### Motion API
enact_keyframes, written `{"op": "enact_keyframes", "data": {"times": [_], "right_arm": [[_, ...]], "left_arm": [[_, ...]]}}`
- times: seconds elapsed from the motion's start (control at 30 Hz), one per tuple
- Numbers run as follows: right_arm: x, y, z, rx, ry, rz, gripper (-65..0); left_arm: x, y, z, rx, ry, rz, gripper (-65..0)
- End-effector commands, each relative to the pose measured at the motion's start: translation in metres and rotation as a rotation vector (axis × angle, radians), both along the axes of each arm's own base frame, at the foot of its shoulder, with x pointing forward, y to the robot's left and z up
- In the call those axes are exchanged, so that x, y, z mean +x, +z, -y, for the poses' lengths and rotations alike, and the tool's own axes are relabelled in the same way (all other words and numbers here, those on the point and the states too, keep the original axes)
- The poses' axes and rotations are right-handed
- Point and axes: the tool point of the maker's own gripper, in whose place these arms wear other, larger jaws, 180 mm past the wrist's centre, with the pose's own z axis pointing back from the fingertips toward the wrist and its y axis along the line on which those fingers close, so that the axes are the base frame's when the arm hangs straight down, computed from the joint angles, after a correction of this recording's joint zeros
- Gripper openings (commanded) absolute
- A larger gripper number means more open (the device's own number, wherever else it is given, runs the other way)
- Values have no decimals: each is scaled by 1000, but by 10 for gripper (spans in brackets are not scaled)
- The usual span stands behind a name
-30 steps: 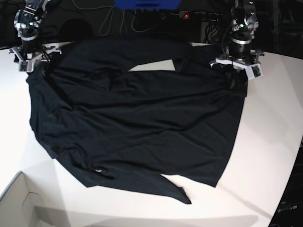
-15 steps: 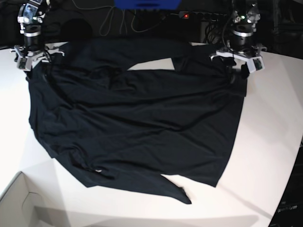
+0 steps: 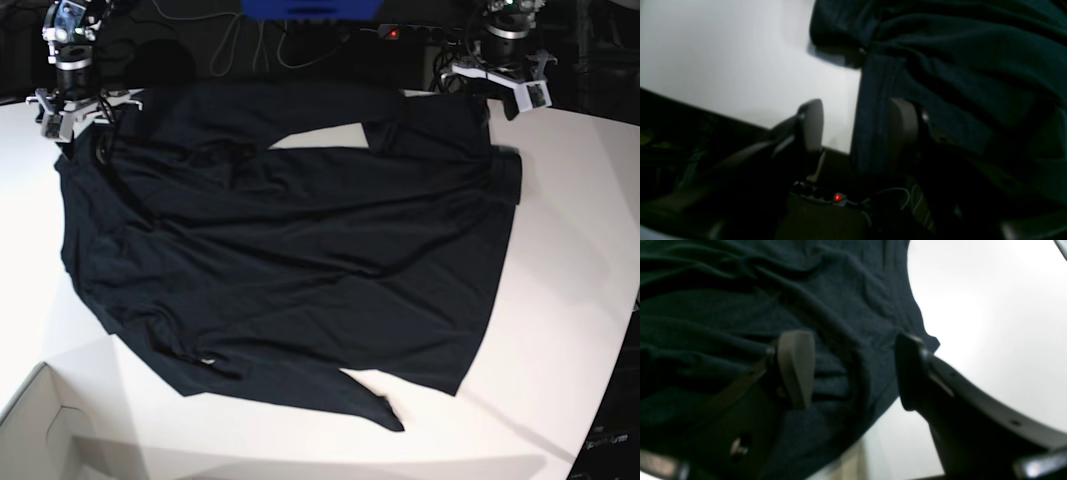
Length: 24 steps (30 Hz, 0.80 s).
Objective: Layout the t-shirt on the table in an organized manner, then fold the t-shirt properly
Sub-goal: 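Grasp the collar-end corners with both grippers and lift them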
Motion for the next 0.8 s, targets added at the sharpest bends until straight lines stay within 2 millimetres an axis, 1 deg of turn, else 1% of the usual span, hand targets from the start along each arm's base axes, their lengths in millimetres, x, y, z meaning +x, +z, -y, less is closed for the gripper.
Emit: {"op": "enact_keyframes", "data": {"times": [0.0,0.2,0.3,0.37,0.4,0.43,0.47,0.57,0.63,0.67,0.73,0.77], "right_arm": [[3,12,5,-15,-3,44,-265],[0,9,3,-11,2,35,-265],[-1,9,3,-11,1,34,-265],[-1,10,4,-12,0,34,-265],[-1,10,4,-13,-2,34,-265],[-1,10,5,-14,-3,34,-265],[-2,10,5,-14,-3,33,-265],[-2,9,4,-13,-2,31,-265],[-6,7,3,-11,2,19,-265],[-9,5,2,-10,4,12,-265],[-11,4,2,-10,4,7,-265],[-12,3,2,-8,3,3,-265]], "left_arm": [[0,2,2,4,-8,13,-351],[-11,-20,21,-33,-47,-46,-351],[-9,-25,30,-48,-65,-52,-356],[-8,-25,32,-46,-70,-51,-362],[-9,-25,31,-45,-71,-54,-378],[-10,-26,31,-45,-71,-56,-410],[-10,-25,30,-43,-71,-56,-455],[-4,-20,22,-22,-86,-41,-642],[-3,-17,21,-16,-92,-35,-650],[0,-13,20,-11,-97,-23,-636],[6,-3,19,-3,-106,4,-648],[11,6,18,3,-108,28,-650]]}}
